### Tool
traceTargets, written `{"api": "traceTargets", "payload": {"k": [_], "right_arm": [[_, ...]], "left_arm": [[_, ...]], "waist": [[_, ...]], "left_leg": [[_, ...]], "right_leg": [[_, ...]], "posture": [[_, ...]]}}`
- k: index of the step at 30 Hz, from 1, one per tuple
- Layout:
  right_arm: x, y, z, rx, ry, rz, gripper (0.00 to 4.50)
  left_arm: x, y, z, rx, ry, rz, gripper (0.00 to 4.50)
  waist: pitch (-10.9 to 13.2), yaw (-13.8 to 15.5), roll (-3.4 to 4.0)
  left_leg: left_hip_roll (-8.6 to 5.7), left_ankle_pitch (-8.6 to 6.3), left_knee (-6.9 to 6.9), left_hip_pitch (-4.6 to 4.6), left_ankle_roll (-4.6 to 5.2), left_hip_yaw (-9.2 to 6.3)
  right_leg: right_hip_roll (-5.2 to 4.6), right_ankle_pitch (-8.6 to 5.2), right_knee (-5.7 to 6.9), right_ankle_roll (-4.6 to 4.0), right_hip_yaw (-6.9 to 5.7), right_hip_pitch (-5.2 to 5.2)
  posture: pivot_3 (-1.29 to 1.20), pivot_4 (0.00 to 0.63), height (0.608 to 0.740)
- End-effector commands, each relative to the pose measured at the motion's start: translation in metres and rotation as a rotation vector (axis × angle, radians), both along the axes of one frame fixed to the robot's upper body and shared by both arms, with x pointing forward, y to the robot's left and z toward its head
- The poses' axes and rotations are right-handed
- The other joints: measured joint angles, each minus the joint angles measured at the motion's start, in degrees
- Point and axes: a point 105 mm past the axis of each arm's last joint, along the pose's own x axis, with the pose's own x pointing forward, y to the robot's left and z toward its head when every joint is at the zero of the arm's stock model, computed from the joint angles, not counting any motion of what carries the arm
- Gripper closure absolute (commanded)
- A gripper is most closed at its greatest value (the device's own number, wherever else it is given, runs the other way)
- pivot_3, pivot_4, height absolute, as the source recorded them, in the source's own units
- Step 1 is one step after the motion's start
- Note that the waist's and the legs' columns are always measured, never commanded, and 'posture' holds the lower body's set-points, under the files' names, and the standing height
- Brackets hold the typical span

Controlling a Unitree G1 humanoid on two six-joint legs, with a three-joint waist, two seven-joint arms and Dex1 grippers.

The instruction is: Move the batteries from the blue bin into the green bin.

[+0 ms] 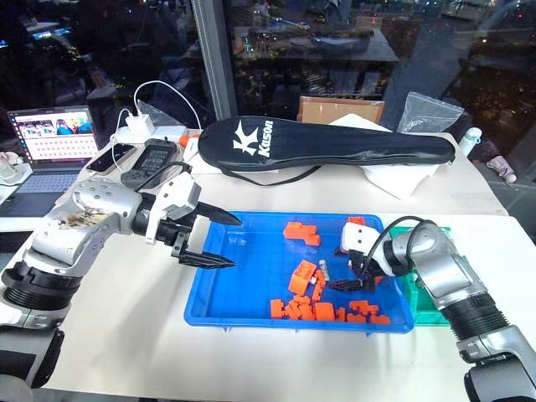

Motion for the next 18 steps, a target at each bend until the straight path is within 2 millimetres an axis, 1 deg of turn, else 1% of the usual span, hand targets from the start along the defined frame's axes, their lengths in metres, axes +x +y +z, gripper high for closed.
{"api": "traceTargets", "payload": {"k": [1,5,12,14,15,16,17,18], "right_arm": [[0.0043,0.0086,0.0078,0.028,-0.030,0.042,0.06],[0.0074,0.0108,0.0032,0.041,-0.021,0.045,0.06],[0.0115,0.0128,0.0028,0.053,-0.017,0.039,0.06],[0.0106,0.0146,0.0036,0.068,-0.008,0.039,0.59],[0.0102,0.0152,0.0039,0.071,-0.008,0.041,0.77],[0.0094,0.0155,0.0041,0.072,-0.008,0.043,1.08],[0.0086,0.0154,0.0046,0.071,-0.008,0.045,1.49],[0.0080,0.0153,0.0049,0.071,-0.008,0.046,1.77]], "left_arm": [[-0.0030,0.0003,0.0076,0.001,-0.045,-0.006,0.00],[-0.0033,0.0016,0.0079,0.002,-0.047,0.000,0.00],[-0.0030,0.0026,0.0081,0.003,-0.050,0.008,0.00],[-0.0025,0.0025,0.0081,0.002,-0.052,0.009,0.00],[-0.0025,0.0024,0.0082,0.001,-0.052,0.009,0.00],[-0.0026,0.0022,0.0082,0.000,-0.053,0.008,0.00],[-0.0027,0.0020,0.0081,0.000,-0.053,0.007,0.00],[-0.0028,0.0019,0.0081,-0.001,-0.053,0.006,0.00]], "waist": [[0.00,-0.04,0.00],[0.00,-0.10,0.00],[0.00,-0.05,0.00],[0.00,-0.03,0.00],[0.00,-0.04,0.00],[0.00,-0.05,0.00],[0.00,-0.06,0.00],[0.00,-0.06,0.00]], "left_leg": [[0.00,0.00,0.00,0.02,0.00,0.00],[0.01,0.00,-0.01,0.03,0.00,0.00],[0.00,0.00,0.00,0.03,0.00,0.00],[0.00,0.00,0.01,0.03,0.00,-0.01],[0.00,0.00,0.01,0.03,0.00,-0.01],[0.00,0.00,0.01,0.03,0.00,-0.01],[0.00,0.00,0.01,0.03,0.00,0.00],[0.00,0.00,0.01,0.03,0.00,0.00]], "right_leg": [[0.00,0.00,0.01,0.00,0.00,0.02],[0.01,0.01,0.03,-0.03,0.00,0.03],[0.01,0.02,0.02,-0.03,0.00,0.04],[0.01,0.02,0.03,-0.03,0.00,0.05],[0.01,0.02,0.03,-0.03,0.00,0.05],[0.01,0.02,0.03,-0.03,0.00,0.05],[0.00,0.02,0.03,-0.03,0.00,0.05],[0.01,0.02,0.03,-0.03,0.00,0.04]], "posture": [[0.00,0.150,0.731],[0.00,0.150,0.731],[0.00,0.150,0.731],[0.00,0.150,0.731],[0.00,0.150,0.731],[0.00,0.150,0.731],[0.00,0.150,0.731],[0.00,0.150,0.731]]}}
